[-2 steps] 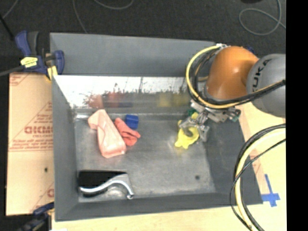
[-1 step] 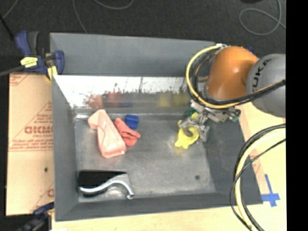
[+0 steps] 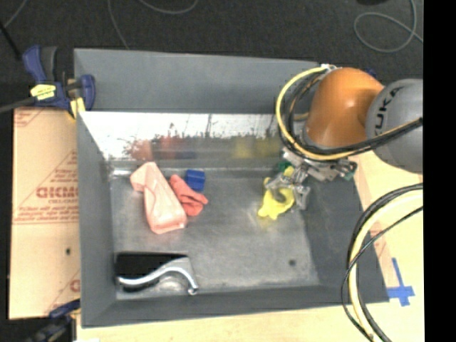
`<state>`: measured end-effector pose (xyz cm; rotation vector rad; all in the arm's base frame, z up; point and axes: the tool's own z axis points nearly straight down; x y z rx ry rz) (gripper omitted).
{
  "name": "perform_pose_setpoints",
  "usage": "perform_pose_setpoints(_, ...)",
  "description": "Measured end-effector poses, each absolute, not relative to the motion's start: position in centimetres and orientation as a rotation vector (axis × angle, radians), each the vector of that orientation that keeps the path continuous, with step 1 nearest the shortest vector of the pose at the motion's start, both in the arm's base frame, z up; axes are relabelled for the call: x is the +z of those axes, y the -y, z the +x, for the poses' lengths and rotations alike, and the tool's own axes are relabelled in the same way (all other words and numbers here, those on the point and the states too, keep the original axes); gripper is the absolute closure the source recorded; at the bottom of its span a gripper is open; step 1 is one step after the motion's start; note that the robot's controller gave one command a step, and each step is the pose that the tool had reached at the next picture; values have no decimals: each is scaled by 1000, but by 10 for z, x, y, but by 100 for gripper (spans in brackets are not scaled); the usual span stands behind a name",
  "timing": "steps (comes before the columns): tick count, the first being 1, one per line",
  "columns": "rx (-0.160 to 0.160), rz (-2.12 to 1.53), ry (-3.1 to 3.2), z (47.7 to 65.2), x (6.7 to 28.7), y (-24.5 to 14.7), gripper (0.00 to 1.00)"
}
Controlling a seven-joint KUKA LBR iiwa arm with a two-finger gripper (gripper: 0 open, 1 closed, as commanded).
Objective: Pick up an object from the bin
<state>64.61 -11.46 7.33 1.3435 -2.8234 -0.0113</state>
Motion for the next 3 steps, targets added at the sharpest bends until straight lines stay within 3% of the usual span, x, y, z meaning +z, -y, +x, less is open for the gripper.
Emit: perform_pose_setpoints(3, -17, 1338, 2823, 645, 104, 114, 100)
